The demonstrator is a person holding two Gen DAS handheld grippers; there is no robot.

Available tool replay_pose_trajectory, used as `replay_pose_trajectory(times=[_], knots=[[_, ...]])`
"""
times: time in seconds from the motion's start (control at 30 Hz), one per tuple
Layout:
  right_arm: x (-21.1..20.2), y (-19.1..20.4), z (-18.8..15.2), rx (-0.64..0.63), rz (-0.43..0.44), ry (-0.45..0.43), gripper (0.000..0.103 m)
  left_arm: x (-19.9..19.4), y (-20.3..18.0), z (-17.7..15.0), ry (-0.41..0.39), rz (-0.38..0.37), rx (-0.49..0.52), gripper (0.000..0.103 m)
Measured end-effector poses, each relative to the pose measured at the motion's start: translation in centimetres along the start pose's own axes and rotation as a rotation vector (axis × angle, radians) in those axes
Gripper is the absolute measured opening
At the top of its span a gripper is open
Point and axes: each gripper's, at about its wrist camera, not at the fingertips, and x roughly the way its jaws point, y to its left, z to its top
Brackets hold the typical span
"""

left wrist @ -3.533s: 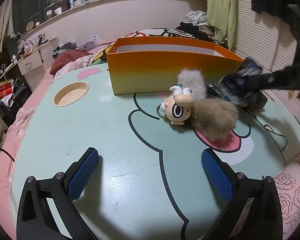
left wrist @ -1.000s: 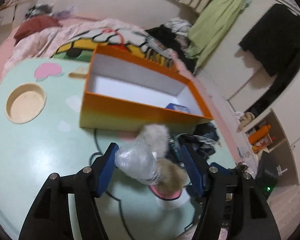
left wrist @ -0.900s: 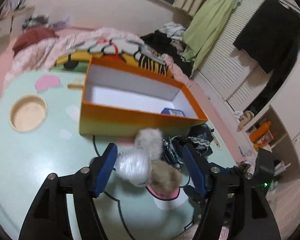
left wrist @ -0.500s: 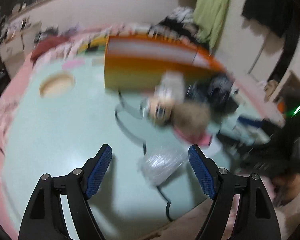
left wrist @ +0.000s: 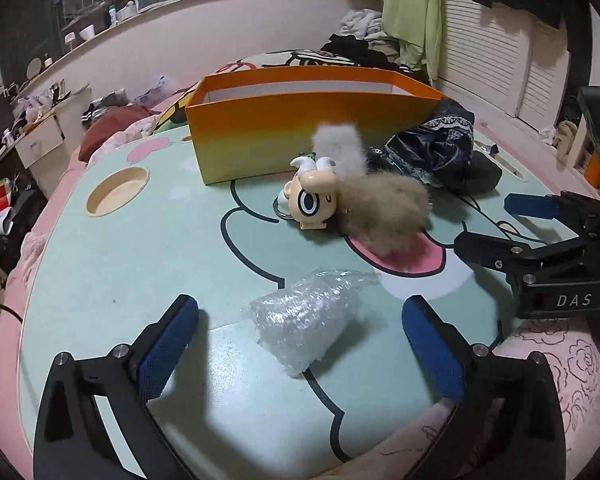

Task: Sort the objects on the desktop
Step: 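Grasp the clear plastic bag in the box with the left gripper, place it on the table, then reach into the box with the right gripper and grasp the blue tin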

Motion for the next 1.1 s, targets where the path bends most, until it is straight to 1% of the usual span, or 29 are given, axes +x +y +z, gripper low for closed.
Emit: replay_pose_trajectory(times=[0.73,0.83,0.9,0.93,0.97,1.03,1.1], knots=[[0.0,-0.1,0.1,0.001,0.000,-0.001,0.097,0.2,-0.1,-0.3,0.001,0.009,-0.011,0.102],[-0.3,-0.8,0.3,0.019,0.020,-0.018,0.096,0.2,-0.1,-0.3,0.001,0.011,-0.013,0.102],[-0.9,-1.8,0.6,0.037,0.044,-0.047,0.085,0.2,0.0,-0.3,0.001,0.011,-0.013,0.102],[-1.6,-1.9,0.8,0.038,0.062,-0.056,0.082,0.2,0.0,-0.3,0.001,0.012,-0.014,0.102],[-2.3,-2.1,1.1,0.034,0.082,-0.063,0.075,0.2,0.0,-0.3,0.001,0.012,-0.015,0.102],[-3.8,-2.5,2.4,0.025,0.096,-0.082,0.067,0.4,0.1,-0.5,0.001,0.012,-0.015,0.102],[-5.9,-3.8,5.6,0.069,0.111,-0.128,0.067,0.4,0.2,-0.5,0.000,0.012,-0.017,0.102]])
